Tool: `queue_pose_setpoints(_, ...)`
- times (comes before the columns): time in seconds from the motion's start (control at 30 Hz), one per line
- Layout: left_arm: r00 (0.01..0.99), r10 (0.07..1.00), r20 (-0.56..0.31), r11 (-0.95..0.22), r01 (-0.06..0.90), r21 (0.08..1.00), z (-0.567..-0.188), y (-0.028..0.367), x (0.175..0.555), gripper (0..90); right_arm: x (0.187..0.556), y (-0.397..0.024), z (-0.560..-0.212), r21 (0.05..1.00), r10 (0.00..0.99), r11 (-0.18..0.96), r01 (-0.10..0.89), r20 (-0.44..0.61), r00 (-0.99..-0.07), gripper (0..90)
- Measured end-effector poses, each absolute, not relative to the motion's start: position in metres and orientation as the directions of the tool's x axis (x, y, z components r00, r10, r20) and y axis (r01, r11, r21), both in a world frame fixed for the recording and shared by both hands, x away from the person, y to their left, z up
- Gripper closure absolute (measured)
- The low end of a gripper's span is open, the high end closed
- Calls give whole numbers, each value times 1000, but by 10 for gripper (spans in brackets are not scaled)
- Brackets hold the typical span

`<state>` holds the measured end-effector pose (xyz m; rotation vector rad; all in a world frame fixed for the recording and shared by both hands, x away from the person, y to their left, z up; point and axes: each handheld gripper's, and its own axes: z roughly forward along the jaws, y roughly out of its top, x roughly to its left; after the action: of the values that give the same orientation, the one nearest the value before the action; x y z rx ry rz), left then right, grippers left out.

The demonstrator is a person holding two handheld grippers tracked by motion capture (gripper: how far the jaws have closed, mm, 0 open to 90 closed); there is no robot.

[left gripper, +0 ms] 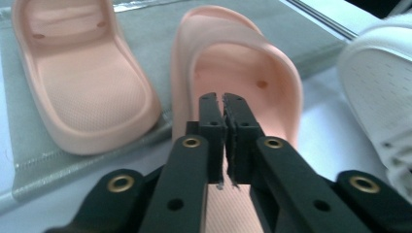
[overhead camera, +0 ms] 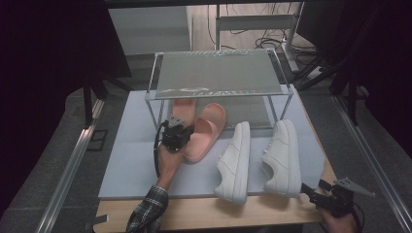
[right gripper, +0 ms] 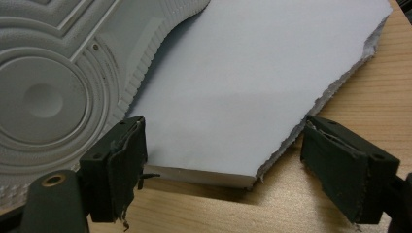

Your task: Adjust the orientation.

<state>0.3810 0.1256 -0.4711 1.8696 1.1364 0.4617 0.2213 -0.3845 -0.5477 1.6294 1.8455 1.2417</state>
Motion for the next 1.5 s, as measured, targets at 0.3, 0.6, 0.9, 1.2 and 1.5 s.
queue_pose_setpoints(0.3, 561, 813, -157, -208, 531, 822, -475, 138, 355, 898, 221, -384, -548, 803, 932, -64, 593, 261, -253, 171)
queue_pose_setpoints(0.6, 589, 794, -153, -239, 534, 811, -489, 144, 323, 898, 221, -384, -548, 803, 932, -64, 593, 261, -253, 171)
queue_pose_setpoints(0.9, 590, 797, -131, -274, 546, 792, -503, 150, 305, 898, 221, -384, -548, 803, 932, -64, 593, 260, -252, 171)
queue_pose_setpoints(1.2, 561, 826, -53, -317, 540, 780, -513, 140, 304, 898, 221, -384, -548, 802, 932, -65, 594, 262, -251, 171)
queue_pose_setpoints(1.5, 567, 821, -61, -313, 538, 783, -517, 130, 307, 898, 221, -384, -548, 802, 932, -66, 594, 262, -251, 171)
